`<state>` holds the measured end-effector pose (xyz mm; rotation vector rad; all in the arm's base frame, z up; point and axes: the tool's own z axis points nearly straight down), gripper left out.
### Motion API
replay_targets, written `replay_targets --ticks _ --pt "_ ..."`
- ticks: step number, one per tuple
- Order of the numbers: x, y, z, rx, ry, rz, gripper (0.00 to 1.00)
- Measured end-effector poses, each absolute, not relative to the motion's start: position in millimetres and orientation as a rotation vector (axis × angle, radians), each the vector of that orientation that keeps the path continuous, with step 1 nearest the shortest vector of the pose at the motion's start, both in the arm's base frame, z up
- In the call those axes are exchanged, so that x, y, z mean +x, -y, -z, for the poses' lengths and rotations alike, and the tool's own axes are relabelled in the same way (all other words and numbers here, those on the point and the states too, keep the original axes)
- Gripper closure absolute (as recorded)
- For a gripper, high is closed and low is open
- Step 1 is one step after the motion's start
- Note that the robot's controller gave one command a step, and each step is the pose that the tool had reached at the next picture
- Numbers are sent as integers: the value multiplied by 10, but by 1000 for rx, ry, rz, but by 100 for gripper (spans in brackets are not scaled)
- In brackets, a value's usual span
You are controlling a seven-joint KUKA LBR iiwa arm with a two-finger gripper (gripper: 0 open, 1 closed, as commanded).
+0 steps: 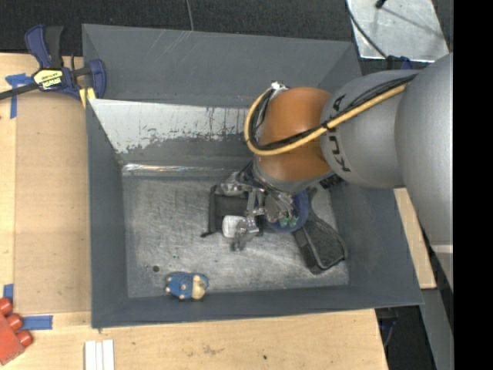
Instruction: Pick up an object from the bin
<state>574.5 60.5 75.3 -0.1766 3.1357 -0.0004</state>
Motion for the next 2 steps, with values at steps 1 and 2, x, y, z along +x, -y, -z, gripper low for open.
replay_targets --ticks 1,2 --pt "5794 -606 -794 -174 -3117 -2 100" --pt "5760 -311 -2177 -704 -3051 3 100"
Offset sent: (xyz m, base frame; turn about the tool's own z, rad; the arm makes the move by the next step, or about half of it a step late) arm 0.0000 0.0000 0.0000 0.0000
